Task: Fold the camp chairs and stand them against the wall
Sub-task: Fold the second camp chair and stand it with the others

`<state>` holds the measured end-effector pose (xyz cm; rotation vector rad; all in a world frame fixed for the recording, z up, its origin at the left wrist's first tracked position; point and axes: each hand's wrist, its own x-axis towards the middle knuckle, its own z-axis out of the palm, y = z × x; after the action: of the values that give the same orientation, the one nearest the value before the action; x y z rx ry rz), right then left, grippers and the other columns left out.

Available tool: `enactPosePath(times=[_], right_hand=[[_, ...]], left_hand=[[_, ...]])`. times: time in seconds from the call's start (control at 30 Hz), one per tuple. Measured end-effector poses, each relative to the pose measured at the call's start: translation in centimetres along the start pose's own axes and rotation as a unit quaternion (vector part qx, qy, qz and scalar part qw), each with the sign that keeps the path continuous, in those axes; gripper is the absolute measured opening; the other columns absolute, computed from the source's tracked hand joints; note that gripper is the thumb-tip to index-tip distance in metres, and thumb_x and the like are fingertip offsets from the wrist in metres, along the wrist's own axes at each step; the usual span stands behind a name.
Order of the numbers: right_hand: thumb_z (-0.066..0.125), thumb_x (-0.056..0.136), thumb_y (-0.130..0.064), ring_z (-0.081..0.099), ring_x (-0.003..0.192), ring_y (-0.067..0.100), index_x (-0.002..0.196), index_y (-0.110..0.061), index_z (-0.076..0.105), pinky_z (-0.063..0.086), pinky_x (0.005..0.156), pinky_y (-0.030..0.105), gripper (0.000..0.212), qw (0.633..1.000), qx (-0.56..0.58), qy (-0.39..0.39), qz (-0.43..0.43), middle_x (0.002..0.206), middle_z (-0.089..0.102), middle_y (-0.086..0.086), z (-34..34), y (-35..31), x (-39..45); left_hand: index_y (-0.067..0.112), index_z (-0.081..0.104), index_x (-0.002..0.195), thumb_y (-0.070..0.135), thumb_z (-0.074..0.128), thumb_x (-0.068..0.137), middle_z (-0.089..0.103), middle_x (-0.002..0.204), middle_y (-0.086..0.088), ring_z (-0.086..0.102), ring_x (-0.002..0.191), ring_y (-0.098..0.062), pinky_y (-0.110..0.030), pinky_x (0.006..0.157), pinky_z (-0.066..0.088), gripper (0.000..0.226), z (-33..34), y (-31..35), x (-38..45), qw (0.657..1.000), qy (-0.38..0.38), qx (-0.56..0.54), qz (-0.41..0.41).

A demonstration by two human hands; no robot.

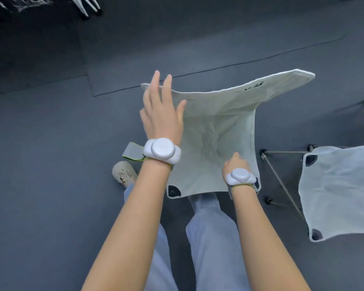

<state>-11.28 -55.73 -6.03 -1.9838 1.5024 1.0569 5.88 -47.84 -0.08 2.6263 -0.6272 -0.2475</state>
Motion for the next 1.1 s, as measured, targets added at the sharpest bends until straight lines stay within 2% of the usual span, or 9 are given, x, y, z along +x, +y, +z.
enactPosePath(times=[0.17, 0.3, 0.4, 0.5, 0.57, 0.67, 0.87, 1.0, 1.1], right_hand=[[0.046, 0.094, -0.014, 0.041, 0.129, 0.031, 0.131, -0.006, 0.036, 0.045, 0.093, 0.041, 0.039, 0.998, -0.013, -0.033, 0.051, 0.136, 0.046, 0.016, 2.2, 9.4, 6.0], [0.046, 0.092, -0.014, 0.043, 0.125, 0.033, 0.130, -0.002, 0.033, 0.045, 0.092, 0.041, 0.042, 0.998, -0.009, -0.029, 0.060, 0.135, 0.044, 0.019, 4.8, 13.3, 8.9], [0.046, 0.093, -0.017, 0.044, 0.124, 0.033, 0.136, -0.001, 0.025, 0.045, 0.091, 0.041, 0.051, 0.997, 0.016, -0.031, 0.065, 0.135, 0.043, 0.019, 6.6, 14.9, 10.7], [0.048, 0.093, -0.016, 0.044, 0.126, 0.032, 0.142, -0.001, 0.019, 0.043, 0.095, 0.042, 0.058, 0.995, 0.051, -0.047, 0.072, 0.137, 0.043, 0.019, 8.2, 15.3, 11.8], [0.046, 0.094, -0.016, 0.042, 0.128, 0.031, 0.140, -0.001, 0.023, 0.040, 0.099, 0.041, 0.053, 0.991, 0.079, -0.057, 0.089, 0.138, 0.043, 0.018, 8.9, 15.1, 12.2], [0.047, 0.094, -0.014, 0.040, 0.130, 0.030, 0.138, 0.000, 0.028, 0.038, 0.099, 0.038, 0.049, 0.984, 0.119, -0.047, 0.125, 0.140, 0.041, 0.019, 9.7, 14.7, 13.1], [0.063, 0.084, -0.004, 0.043, 0.125, 0.035, 0.141, 0.005, 0.022, 0.039, 0.097, 0.037, 0.071, 0.980, 0.111, -0.050, 0.155, 0.139, 0.037, 0.026, 10.5, 14.0, 13.3], [0.061, 0.083, 0.000, 0.043, 0.124, 0.034, 0.130, 0.007, 0.034, 0.038, 0.083, 0.033, 0.054, 0.978, 0.103, -0.060, 0.171, 0.136, 0.038, 0.027, 10.5, 13.5, 13.6], [0.059, 0.084, -0.003, 0.041, 0.123, 0.031, 0.129, 0.005, 0.035, 0.022, 0.054, 0.024, 0.052, 0.980, 0.097, -0.076, 0.158, 0.136, 0.038, 0.024, 10.5, 12.7, 13.5]], left_hand=[[0.023, 0.045, 0.132, 0.038, 0.055, 0.087, 0.039, 0.150, -0.001, 0.029, 0.141, -0.036, -0.055, 0.098, 0.041, 0.049, 4.9, 2.4, -1.5, 0.984, 0.050, 0.161, -0.057], [0.021, 0.042, 0.131, 0.037, 0.052, 0.090, 0.032, 0.153, -0.001, 0.018, 0.146, -0.031, -0.058, 0.107, 0.030, 0.045, 6.0, 2.6, -1.0, 0.974, 0.062, 0.190, -0.104], [0.014, 0.044, 0.125, 0.036, 0.056, 0.087, 0.034, 0.151, -0.006, 0.022, 0.146, -0.030, -0.056, 0.106, 0.033, 0.045, 7.2, 3.6, -1.3, 0.966, 0.074, 0.230, -0.097], [0.013, 0.047, 0.115, 0.030, 0.050, 0.090, 0.042, 0.146, -0.003, 0.025, 0.144, -0.029, -0.057, 0.106, 0.034, 0.031, 7.5, 3.6, -1.2, 0.961, 0.112, 0.241, -0.080], [0.010, 0.050, 0.108, 0.018, 0.037, 0.095, 0.050, 0.135, 0.001, 0.022, 0.146, -0.025, -0.059, 0.111, 0.022, 0.020, 7.2, 3.4, -1.0, 0.973, 0.119, 0.188, -0.069], [0.009, 0.055, 0.098, 0.012, 0.029, 0.094, 0.060, 0.109, -0.002, 0.027, 0.143, -0.018, -0.059, 0.114, 0.008, 0.026, 6.5, 3.4, -0.5, 0.982, 0.126, 0.130, -0.048], [0.013, 0.053, 0.084, 0.019, 0.040, 0.090, 0.056, 0.084, -0.002, 0.050, 0.110, -0.021, -0.063, 0.115, 0.004, 0.015, 6.1, 3.6, -0.4, 0.980, 0.097, 0.172, 0.002], [0.012, 0.048, 0.075, 0.012, 0.041, 0.087, 0.040, 0.070, 0.002, 0.047, 0.089, -0.025, -0.060, 0.117, 0.007, 0.014, 6.1, 3.6, 0.0, 0.981, 0.110, 0.158, 0.004], [0.009, 0.049, 0.072, 0.006, 0.039, 0.083, 0.037, 0.067, 0.000, 0.032, 0.076, -0.020, -0.057, 0.118, 0.013, 0.015, 6.1, 3.7, -0.6, 0.985, 0.108, 0.131, 0.034]])
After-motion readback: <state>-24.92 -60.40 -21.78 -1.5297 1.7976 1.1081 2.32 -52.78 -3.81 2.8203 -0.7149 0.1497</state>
